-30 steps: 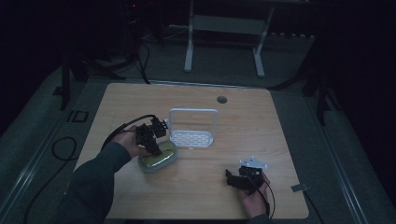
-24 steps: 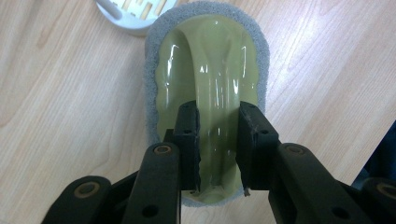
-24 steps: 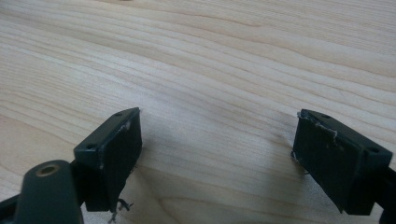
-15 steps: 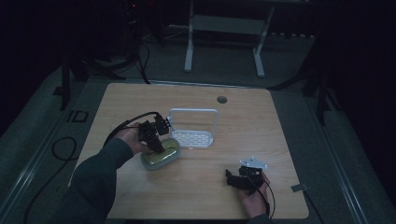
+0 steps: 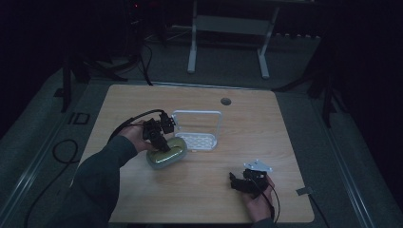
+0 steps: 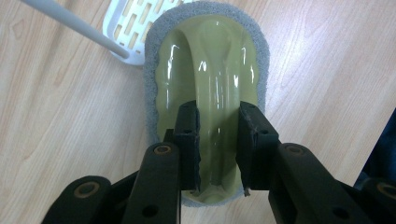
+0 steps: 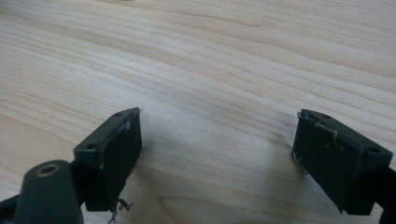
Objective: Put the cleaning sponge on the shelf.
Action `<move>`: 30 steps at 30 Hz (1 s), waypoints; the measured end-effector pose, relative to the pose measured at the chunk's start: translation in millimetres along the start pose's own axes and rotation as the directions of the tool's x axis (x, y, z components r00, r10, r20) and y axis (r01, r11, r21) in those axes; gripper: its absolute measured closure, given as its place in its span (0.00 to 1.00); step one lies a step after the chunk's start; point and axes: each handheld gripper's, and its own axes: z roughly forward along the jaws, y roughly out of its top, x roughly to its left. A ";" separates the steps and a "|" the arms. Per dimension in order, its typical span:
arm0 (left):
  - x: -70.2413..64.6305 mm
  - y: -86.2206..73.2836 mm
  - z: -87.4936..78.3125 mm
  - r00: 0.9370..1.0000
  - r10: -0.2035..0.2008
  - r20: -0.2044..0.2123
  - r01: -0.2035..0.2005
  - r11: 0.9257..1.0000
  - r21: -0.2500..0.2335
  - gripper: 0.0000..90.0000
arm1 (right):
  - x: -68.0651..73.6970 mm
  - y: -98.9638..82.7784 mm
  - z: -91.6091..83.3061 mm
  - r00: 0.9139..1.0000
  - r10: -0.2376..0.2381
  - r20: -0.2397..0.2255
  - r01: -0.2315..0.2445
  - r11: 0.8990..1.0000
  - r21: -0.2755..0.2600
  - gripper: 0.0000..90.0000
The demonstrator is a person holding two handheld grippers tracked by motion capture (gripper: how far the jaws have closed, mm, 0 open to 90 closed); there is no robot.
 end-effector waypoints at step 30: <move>-1.0 26.2 -0.7 0.989 0.138 -0.052 -0.139 0.990 -0.025 0.80 | 0.1 0.0 0.0 1.000 0.001 0.000 -0.001 1.000 0.000 0.17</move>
